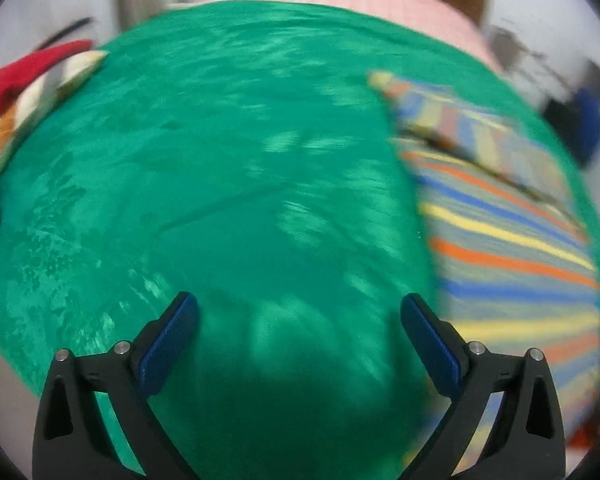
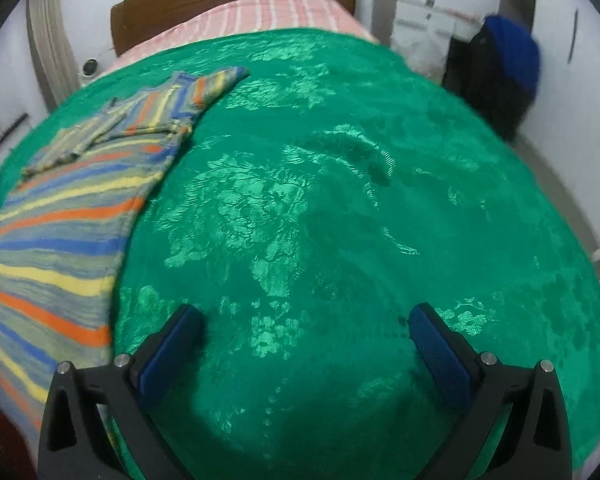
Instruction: Fold small clothes
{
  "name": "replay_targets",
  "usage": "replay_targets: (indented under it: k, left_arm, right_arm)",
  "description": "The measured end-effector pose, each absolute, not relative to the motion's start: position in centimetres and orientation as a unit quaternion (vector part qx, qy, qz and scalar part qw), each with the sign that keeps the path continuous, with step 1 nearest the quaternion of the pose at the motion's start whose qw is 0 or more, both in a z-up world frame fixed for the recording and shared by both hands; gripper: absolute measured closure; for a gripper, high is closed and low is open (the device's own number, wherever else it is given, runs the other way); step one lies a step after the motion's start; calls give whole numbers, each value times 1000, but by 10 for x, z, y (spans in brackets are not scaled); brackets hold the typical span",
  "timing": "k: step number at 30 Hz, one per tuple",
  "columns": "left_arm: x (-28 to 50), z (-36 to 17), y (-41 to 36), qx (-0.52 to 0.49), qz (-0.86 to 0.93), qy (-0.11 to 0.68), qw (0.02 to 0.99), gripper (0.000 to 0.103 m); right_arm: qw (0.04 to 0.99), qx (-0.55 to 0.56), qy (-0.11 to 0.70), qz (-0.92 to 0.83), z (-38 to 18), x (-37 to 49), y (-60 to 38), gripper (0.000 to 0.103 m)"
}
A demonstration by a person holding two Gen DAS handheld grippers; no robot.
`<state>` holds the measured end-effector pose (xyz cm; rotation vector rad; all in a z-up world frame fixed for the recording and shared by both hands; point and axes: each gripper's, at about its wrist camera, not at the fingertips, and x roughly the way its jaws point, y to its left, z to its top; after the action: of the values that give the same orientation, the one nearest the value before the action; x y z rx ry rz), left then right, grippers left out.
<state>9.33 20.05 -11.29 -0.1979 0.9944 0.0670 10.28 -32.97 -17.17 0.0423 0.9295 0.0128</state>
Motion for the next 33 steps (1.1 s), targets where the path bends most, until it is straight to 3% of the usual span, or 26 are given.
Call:
replay_targets:
  k: [7, 9, 10, 11, 13, 15, 16, 17, 18, 19, 27, 33]
  left_arm:
    - [26, -125, 122, -29, -92, 538, 837, 4]
    - [19, -139, 107, -14, -99, 561, 822, 26]
    - [17, -145, 103, -12, -99, 571, 815, 34]
    - [15, -148, 101, -9, -96, 576, 811, 35]
    - [12, -150, 98, 0, -94, 579, 810, 39]
    - [11, -151, 98, 3, -93, 585, 805, 61]
    - [14, -150, 100, 1, -93, 591, 801, 79]
    - [14, -150, 102, -3, -96, 597, 796, 89]
    - [14, -150, 106, -12, -103, 605, 790, 98]
    - [13, -147, 109, -19, -108, 605, 788, 98]
    - [31, -75, 145, -137, -160, 531, 821, 99]
    - [133, -48, 162, -160, -148, 462, 859, 99]
  right_arm:
    - [845, 103, 481, 212, -137, 53, -313, 1]
    - [820, 84, 511, 242, -143, 37, -295, 3]
    - [814, 78, 520, 248, -146, 31, -289, 10]
    - [809, 74, 527, 251, -150, 25, -284, 18]
    - [800, 71, 540, 252, -157, 16, -277, 26]
    - [796, 64, 549, 248, -166, 15, -271, 36]
    - [793, 63, 554, 246, -170, 16, -269, 53]
    - [785, 62, 565, 246, -176, 18, -266, 76]
    - [778, 62, 573, 249, -180, 22, -265, 88]
    - [774, 60, 578, 252, -181, 23, -263, 97]
    - [798, 117, 520, 282, -117, 42, -282, 97]
    - [834, 135, 455, 282, -84, 128, -279, 97]
